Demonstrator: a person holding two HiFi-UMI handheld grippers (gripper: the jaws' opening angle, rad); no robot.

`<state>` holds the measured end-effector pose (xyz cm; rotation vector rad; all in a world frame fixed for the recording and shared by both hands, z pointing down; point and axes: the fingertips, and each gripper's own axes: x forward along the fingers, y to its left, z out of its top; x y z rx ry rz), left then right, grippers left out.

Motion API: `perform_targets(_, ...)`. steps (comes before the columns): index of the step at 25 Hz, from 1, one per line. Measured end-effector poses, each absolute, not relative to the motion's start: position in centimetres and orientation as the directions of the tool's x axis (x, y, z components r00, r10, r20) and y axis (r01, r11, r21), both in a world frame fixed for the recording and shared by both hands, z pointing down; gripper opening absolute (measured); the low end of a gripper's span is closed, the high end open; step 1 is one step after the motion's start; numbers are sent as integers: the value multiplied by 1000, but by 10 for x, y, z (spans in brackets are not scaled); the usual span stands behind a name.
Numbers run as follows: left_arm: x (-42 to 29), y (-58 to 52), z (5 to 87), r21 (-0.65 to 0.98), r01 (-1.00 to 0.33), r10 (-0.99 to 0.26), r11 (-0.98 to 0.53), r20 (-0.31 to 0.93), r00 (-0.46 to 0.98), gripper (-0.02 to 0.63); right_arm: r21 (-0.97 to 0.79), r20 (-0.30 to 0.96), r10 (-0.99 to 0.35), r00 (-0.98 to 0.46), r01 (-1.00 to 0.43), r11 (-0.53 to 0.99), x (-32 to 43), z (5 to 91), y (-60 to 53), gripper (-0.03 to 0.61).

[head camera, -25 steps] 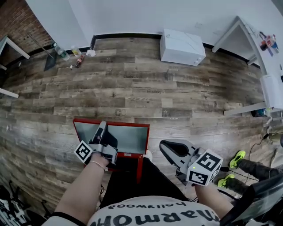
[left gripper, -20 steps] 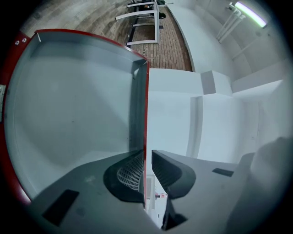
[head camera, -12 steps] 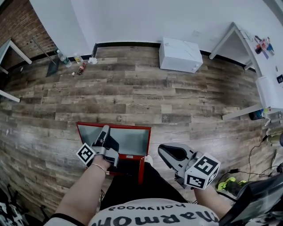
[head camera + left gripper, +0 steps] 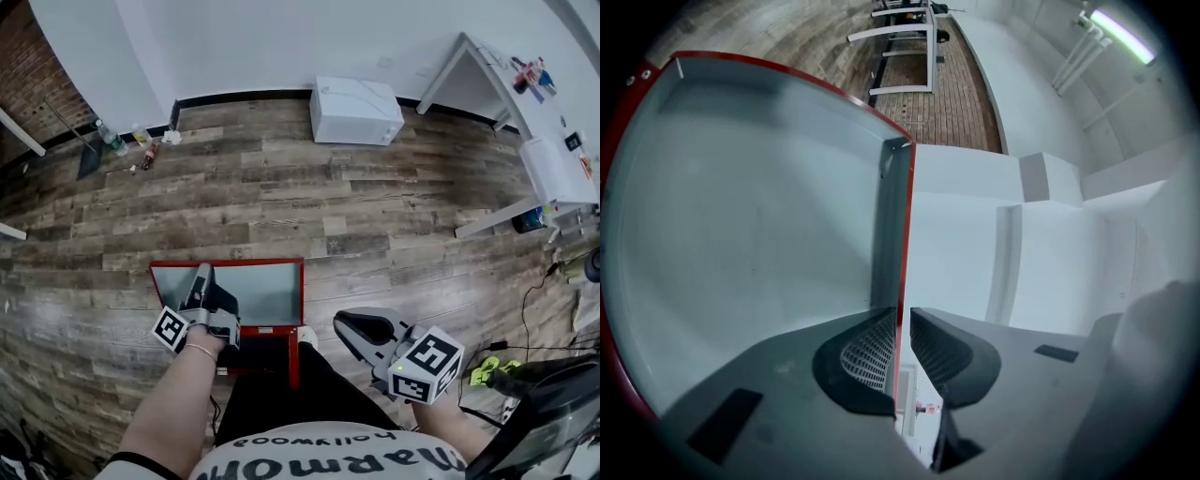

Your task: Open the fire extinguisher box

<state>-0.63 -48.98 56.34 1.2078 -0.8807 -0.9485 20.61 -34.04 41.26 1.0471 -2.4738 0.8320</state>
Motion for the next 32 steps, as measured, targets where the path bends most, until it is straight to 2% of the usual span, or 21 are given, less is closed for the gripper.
perform_targets(5,-17,-472,570,986,102,-934,129,86,347,31,-374,496,-555,-669,-740,559,199,409,-335,11)
perform_targets(8,-17,-454,557,995,46,-902,93,65,427,31,-361,474,-571,-670,-739,568,190,399,-335,12)
perform_targets(10,-11,-448,517,999,-16,-860,-38,-25,510,29,-338,451,-594,-666,-744,576,185,386,-337,12)
perform_targets(13,-1,-442,424,945,-74,-760,-317,-207,616,29,-259,417,-634,-651,-754,604,171,361,-340,11)
perform_targets(16,9,-422,329,757,-205,-596,-621,-286,750,28,-185,345,-678,-650,-755,629,149,327,-345,11)
perform_targets(18,16,-401,273,559,-266,-481,-785,-281,830,28,-196,262,-711,-653,-757,623,136,297,-350,11)
perform_targets(20,19,-378,231,361,-288,-391,-887,-256,884,28,-247,173,-729,-662,-746,619,120,268,-354,11)
perform_targets(24,18,-341,187,82,-319,-328,-944,-153,932,28,-296,57,-697,-714,-679,671,77,222,-346,11)
perform_targets(27,20,-320,182,25,-333,-333,-943,-95,938,28,-231,80,-656,-751,-654,721,53,209,-325,11)
perform_targets(32,11,-298,199,57,-402,-404,-914,-38,914,28,-116,183,-626,-758,-649,751,37,220,-295,11)
